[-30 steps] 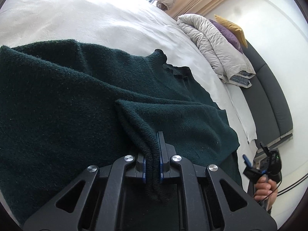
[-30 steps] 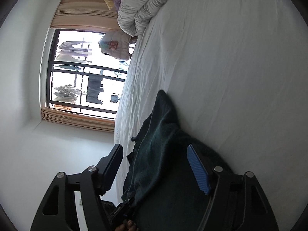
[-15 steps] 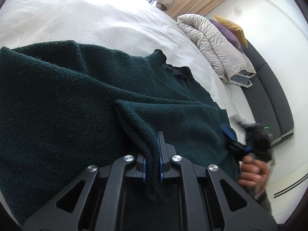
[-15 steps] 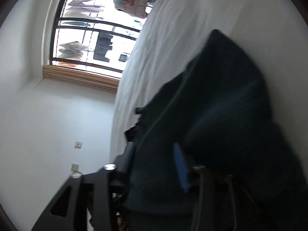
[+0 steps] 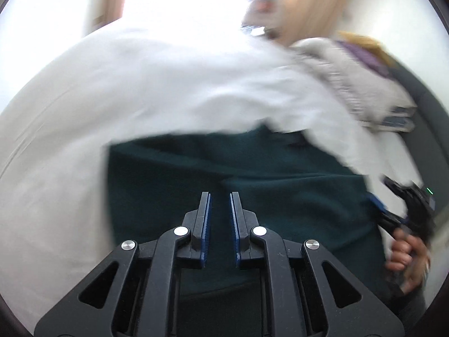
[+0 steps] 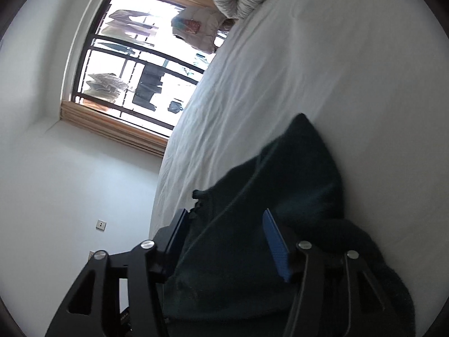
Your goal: Fold small clothes
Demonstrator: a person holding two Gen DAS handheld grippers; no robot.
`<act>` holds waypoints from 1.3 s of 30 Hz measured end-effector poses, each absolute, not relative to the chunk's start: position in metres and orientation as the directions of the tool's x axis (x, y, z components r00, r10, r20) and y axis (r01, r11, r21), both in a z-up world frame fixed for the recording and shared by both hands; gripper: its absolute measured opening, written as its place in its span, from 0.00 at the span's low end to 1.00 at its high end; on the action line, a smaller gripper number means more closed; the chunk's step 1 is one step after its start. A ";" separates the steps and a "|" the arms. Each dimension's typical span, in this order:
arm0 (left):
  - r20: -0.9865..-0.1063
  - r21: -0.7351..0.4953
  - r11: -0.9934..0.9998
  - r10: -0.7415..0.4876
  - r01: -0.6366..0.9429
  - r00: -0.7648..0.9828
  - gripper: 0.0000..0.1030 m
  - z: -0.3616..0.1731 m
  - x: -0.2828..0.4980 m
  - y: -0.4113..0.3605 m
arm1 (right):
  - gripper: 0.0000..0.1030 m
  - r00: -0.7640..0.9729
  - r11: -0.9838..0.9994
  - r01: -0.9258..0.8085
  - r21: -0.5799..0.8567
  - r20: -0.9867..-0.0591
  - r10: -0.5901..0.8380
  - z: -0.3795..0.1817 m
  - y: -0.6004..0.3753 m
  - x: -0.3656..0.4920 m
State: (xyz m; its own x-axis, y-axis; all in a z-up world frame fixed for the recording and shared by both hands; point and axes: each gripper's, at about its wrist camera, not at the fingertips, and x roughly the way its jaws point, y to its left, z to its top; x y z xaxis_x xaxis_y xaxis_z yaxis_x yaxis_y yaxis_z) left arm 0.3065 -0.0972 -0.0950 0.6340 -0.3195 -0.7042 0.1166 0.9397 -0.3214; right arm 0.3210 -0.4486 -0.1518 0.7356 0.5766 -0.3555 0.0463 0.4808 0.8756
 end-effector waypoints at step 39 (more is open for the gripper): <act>-0.682 -0.416 0.882 -0.464 0.221 0.565 0.12 -0.170 0.334 -0.127 | 0.67 0.615 0.388 -0.015 0.922 -0.297 0.730 -0.161 -0.405 0.314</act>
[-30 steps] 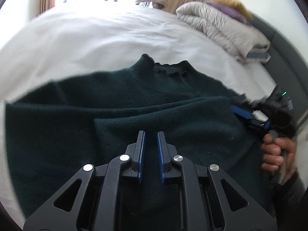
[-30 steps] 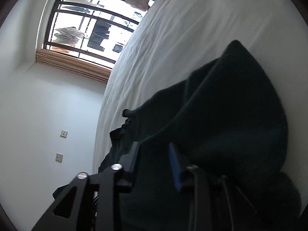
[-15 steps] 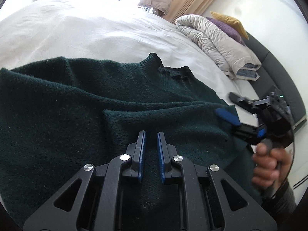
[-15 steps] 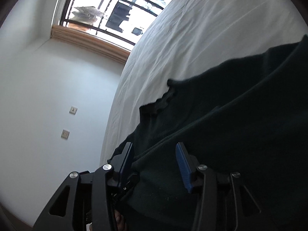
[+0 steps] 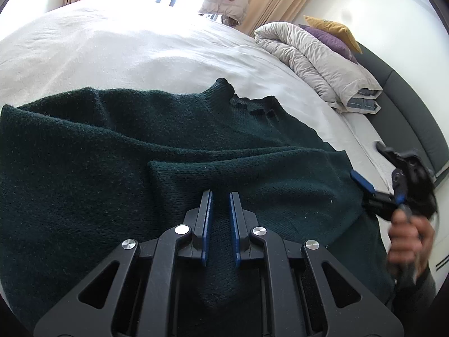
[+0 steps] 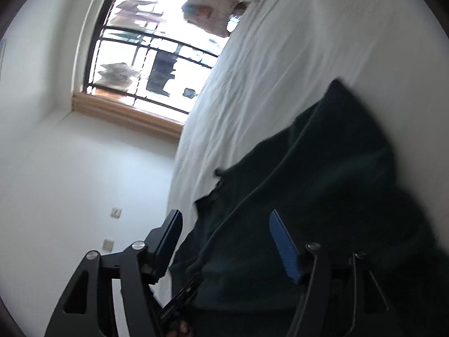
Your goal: Fold small clothes
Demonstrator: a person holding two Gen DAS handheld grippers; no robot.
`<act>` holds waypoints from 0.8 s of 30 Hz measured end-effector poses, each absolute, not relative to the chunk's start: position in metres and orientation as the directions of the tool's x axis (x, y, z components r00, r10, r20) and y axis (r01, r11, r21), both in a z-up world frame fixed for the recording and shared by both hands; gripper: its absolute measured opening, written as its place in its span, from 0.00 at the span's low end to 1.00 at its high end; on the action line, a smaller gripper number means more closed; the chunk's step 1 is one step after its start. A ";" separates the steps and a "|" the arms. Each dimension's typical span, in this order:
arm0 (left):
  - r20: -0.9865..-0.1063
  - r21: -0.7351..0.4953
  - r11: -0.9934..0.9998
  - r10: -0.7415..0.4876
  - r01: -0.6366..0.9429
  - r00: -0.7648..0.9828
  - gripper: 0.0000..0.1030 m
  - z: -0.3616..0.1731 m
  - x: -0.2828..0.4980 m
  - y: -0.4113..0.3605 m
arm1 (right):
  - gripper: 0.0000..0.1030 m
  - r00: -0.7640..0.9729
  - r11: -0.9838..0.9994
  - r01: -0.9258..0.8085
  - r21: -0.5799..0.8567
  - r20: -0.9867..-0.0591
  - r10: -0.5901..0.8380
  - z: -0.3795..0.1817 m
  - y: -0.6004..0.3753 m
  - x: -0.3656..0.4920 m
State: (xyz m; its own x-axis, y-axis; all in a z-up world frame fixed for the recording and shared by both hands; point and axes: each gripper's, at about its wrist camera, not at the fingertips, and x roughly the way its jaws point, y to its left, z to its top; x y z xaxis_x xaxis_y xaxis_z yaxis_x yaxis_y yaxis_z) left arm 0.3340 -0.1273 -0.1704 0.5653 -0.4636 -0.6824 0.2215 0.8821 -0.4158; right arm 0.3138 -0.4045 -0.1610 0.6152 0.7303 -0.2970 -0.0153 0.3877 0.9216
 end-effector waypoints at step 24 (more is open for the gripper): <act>-0.570 -0.199 0.960 -0.276 0.196 0.774 0.88 -0.063 0.145 -0.104 | 0.91 0.840 0.887 0.071 0.457 -0.507 0.193 -0.073 -0.456 0.040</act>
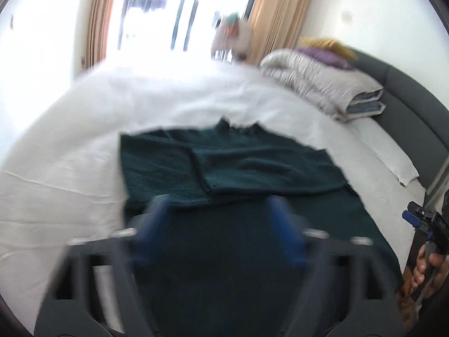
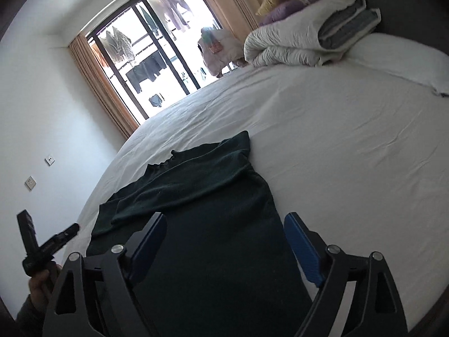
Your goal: Fold small clothes
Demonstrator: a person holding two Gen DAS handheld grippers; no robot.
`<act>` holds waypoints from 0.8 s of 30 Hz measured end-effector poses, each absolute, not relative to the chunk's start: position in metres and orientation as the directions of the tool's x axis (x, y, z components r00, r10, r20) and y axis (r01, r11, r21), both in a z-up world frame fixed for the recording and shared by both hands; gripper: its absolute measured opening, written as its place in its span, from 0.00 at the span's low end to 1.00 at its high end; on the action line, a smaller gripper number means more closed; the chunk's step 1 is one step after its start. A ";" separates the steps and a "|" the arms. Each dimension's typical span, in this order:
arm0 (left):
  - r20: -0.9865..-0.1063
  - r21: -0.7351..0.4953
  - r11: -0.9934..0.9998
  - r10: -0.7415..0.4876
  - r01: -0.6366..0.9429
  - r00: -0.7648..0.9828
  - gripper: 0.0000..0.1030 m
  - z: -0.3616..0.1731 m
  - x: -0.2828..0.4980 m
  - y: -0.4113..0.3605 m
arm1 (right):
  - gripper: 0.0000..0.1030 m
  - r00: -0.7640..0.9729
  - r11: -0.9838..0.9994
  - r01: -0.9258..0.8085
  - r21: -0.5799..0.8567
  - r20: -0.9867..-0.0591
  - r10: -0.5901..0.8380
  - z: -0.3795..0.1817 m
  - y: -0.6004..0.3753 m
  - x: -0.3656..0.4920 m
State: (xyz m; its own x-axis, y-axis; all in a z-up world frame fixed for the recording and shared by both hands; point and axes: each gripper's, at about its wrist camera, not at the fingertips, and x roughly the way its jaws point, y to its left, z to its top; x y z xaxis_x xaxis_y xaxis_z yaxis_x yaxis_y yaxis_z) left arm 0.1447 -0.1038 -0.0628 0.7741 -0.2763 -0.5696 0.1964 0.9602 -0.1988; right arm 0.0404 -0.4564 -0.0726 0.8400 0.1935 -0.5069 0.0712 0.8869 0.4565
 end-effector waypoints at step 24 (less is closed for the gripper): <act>-0.493 0.699 0.558 -0.077 0.447 0.867 0.92 -0.173 -0.156 -0.170 | 1.00 0.875 0.975 -0.010 0.222 -0.469 0.115 -0.041 -0.371 -0.058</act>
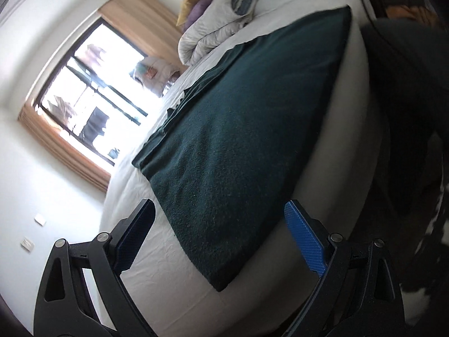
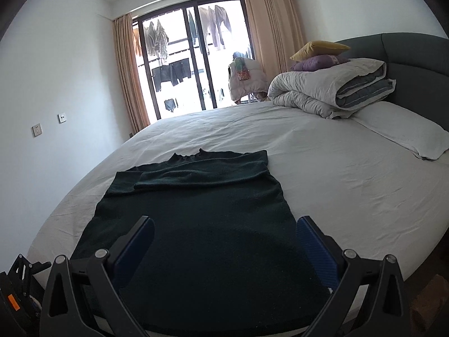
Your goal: Fold small clothes
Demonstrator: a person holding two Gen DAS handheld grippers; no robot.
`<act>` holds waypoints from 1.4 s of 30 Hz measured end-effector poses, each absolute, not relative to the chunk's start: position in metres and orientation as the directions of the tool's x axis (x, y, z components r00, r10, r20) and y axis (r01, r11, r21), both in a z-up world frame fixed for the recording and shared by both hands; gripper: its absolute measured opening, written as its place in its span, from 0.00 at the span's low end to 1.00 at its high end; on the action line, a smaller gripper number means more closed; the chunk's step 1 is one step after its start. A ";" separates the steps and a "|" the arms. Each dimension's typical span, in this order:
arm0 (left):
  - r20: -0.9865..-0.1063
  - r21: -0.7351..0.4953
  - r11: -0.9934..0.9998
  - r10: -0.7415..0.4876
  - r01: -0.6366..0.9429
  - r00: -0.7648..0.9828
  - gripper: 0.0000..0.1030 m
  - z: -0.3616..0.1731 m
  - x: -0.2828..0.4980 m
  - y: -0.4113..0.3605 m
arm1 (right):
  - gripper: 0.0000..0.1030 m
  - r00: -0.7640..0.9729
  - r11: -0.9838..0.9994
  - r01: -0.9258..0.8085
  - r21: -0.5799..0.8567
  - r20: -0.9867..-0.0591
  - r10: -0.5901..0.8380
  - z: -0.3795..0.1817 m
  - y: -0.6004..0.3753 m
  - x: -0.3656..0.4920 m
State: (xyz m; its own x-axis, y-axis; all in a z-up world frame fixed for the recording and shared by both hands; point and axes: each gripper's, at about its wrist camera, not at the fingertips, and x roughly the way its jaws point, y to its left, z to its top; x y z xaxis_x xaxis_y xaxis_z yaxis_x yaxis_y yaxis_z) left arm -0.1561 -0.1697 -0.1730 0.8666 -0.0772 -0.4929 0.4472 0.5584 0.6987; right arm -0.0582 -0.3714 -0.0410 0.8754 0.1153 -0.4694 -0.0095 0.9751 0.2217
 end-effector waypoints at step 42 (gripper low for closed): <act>-0.499 0.545 0.729 -0.116 0.415 0.859 0.03 -0.117 -0.117 -0.144 | 0.54 0.780 0.604 -0.388 -0.696 -0.597 -0.188 -0.159 -0.326 -0.112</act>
State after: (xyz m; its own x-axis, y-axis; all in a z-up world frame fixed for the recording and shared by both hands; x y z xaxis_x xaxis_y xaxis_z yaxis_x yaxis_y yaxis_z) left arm -0.1173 -0.1442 -0.1166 0.8590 -0.1160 -0.4986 0.4148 0.7286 0.5450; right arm -0.1124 -0.3260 -0.1590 0.7799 -0.1878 -0.5970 -0.3876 0.6041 -0.6963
